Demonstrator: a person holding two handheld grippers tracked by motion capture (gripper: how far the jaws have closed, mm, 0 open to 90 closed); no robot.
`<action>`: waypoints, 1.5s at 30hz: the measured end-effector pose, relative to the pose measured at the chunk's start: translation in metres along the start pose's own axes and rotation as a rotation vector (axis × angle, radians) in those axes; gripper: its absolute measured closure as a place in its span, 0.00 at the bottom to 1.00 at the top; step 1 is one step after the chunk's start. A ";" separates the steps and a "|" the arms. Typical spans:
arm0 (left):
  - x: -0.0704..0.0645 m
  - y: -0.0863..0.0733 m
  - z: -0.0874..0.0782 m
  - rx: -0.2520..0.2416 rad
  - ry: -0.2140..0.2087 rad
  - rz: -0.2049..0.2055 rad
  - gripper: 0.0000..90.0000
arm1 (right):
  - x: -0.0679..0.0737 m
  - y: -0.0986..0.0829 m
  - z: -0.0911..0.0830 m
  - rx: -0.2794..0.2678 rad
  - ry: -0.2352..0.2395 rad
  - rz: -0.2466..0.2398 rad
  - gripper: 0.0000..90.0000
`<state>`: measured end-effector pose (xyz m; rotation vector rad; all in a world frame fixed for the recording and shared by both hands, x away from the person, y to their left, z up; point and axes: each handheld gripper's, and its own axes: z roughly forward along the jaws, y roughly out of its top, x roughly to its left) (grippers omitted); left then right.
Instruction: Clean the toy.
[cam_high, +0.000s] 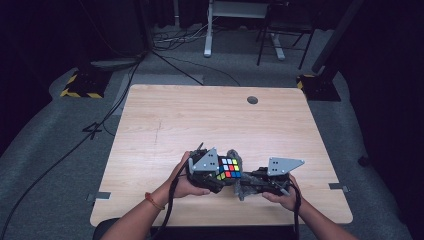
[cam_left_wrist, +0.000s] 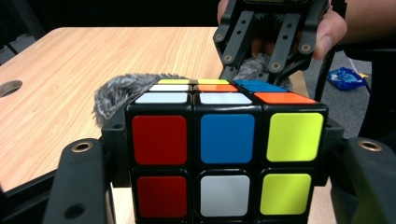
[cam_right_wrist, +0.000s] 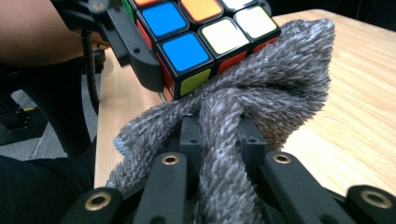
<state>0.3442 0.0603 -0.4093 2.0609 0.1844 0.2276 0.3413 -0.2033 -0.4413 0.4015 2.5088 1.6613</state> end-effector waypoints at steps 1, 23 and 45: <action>0.000 0.000 0.000 0.002 0.003 0.003 0.36 | 0.000 0.001 -0.001 -0.009 -0.002 -0.003 0.86; -0.006 0.002 0.011 0.125 0.033 0.076 0.37 | -0.003 0.011 -0.018 -0.101 -0.001 -0.026 0.87; -0.006 0.005 0.010 0.108 0.029 0.096 0.37 | 0.000 0.016 -0.020 -0.119 0.029 -0.040 0.87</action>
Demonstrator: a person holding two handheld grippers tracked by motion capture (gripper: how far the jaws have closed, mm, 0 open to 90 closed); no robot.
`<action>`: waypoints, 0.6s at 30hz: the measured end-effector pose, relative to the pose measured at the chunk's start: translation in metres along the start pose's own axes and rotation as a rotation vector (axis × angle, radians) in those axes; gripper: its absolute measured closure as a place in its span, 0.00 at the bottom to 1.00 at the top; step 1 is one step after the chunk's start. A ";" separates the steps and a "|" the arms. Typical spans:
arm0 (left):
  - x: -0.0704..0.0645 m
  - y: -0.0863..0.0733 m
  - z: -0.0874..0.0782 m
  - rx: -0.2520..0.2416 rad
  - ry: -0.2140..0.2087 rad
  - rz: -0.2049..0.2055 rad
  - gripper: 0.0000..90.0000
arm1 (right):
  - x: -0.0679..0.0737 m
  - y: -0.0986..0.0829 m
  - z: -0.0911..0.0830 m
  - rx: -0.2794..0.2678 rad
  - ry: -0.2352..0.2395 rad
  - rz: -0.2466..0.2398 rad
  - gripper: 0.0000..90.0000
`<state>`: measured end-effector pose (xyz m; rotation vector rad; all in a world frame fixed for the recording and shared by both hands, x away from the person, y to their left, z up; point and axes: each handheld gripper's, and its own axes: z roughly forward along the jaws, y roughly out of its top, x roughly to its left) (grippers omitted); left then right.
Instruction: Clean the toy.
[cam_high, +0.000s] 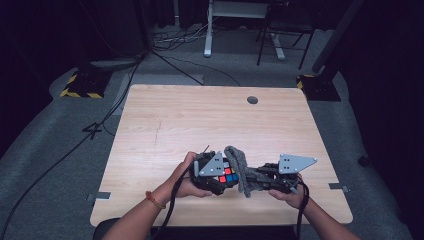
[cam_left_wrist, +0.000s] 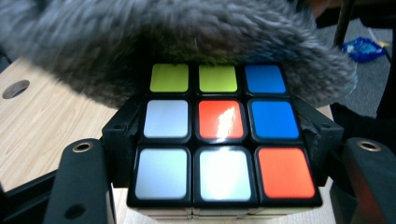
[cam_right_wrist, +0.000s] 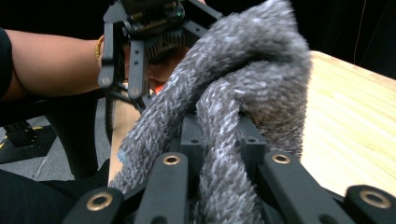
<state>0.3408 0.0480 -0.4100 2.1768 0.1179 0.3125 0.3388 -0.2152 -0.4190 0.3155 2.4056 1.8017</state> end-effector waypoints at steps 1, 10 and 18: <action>-0.001 0.000 0.002 0.013 0.002 -0.001 0.37 | 0.000 0.001 0.000 -0.001 -0.005 0.001 0.87; -0.002 -0.002 0.013 0.059 -0.040 0.002 0.37 | 0.005 0.006 0.003 0.045 -0.087 -0.051 0.87; 0.009 -0.001 -0.009 -0.063 -0.002 -0.053 0.37 | -0.006 -0.009 0.006 0.137 -0.119 -0.014 0.87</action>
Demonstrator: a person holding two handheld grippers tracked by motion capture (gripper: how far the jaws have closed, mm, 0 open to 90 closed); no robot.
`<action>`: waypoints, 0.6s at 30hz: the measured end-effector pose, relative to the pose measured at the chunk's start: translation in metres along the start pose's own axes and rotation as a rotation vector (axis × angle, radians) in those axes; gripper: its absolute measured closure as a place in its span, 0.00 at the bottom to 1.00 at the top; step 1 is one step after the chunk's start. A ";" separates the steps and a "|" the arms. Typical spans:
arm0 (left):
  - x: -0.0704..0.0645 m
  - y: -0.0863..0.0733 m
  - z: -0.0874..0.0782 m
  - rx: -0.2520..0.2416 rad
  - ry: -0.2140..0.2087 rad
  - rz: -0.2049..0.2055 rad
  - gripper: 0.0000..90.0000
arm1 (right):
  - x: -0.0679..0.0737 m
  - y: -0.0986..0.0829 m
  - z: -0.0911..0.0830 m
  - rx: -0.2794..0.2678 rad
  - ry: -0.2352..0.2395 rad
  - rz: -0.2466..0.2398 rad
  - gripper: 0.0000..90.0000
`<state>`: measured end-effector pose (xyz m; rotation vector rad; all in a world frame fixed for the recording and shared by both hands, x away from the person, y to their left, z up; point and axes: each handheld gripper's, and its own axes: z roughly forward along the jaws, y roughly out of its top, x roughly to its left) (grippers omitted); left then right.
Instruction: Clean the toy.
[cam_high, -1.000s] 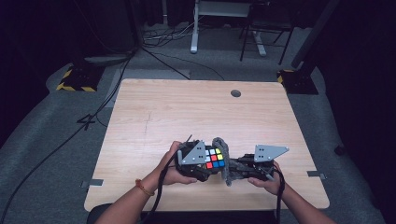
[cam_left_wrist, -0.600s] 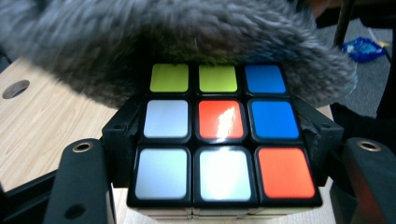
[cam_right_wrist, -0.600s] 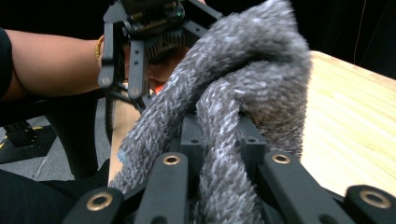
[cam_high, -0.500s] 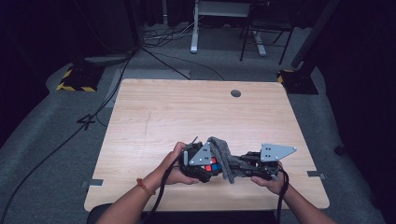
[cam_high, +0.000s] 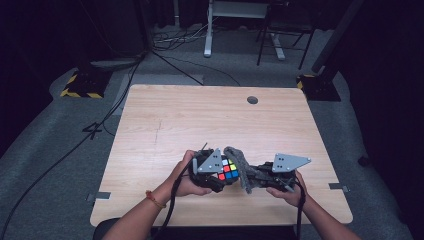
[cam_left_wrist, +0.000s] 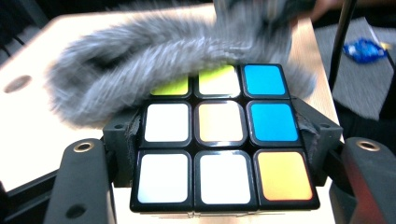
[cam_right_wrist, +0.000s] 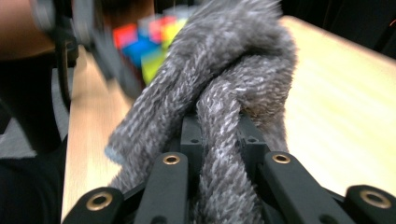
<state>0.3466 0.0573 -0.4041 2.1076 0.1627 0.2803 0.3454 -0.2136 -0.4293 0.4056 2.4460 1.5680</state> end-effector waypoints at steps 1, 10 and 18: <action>0.000 0.000 -0.002 -0.019 0.002 -0.003 0.37 | -0.001 -0.004 0.003 0.006 0.028 0.023 0.87; -0.003 -0.001 0.002 -0.022 -0.022 0.005 0.37 | 0.000 0.000 0.000 -0.092 0.104 0.057 0.87; -0.007 0.000 0.010 0.037 -0.032 0.030 0.37 | 0.002 0.007 -0.007 -0.147 0.102 0.039 0.87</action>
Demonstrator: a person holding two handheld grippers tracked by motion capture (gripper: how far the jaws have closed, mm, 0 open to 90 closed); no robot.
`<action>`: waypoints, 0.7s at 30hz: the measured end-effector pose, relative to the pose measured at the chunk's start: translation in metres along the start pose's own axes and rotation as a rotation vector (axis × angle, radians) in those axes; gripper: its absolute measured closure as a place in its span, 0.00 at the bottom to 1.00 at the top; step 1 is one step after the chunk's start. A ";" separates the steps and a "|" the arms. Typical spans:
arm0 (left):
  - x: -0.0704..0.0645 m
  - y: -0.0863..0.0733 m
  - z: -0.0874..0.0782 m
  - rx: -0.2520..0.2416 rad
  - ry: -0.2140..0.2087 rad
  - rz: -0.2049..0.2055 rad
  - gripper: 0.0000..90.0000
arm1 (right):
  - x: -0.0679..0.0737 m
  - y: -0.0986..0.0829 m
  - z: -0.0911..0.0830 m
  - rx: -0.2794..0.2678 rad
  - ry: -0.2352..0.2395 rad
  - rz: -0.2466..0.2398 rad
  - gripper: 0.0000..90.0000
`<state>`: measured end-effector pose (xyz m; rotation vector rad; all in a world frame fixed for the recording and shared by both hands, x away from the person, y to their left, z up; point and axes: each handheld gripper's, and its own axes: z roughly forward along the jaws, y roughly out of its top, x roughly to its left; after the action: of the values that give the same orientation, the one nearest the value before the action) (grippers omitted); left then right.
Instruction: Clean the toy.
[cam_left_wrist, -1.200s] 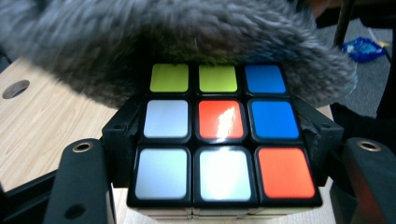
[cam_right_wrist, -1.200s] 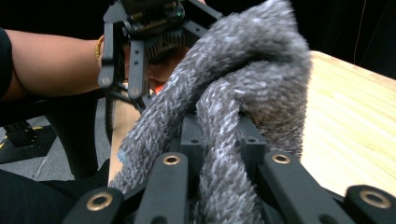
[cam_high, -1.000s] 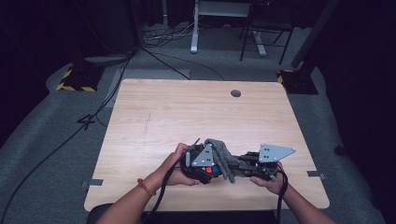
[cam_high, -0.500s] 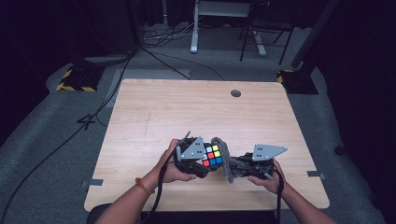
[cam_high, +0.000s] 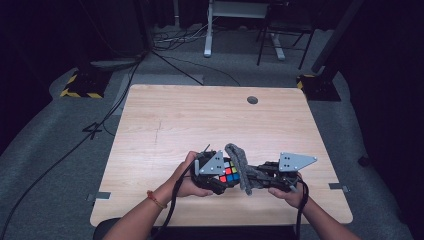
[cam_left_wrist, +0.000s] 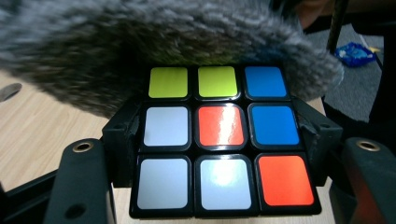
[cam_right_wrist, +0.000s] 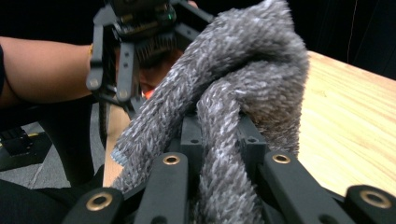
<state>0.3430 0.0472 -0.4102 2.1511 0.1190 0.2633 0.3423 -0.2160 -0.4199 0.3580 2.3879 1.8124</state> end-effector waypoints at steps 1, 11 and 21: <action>0.000 0.000 0.000 0.001 0.003 0.001 0.37 | 0.000 0.001 0.000 0.002 -0.004 -0.002 0.87; 0.008 0.006 -0.023 -0.154 0.002 -0.038 0.37 | -0.010 -0.017 0.014 0.184 -0.045 0.016 0.87; 0.007 0.001 -0.018 -0.139 0.027 -0.041 0.36 | -0.012 -0.013 0.003 0.004 0.049 0.092 0.87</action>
<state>0.3456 0.0625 -0.3981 2.0053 0.1560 0.2689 0.3530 -0.2193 -0.4337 0.4362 2.4463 1.8763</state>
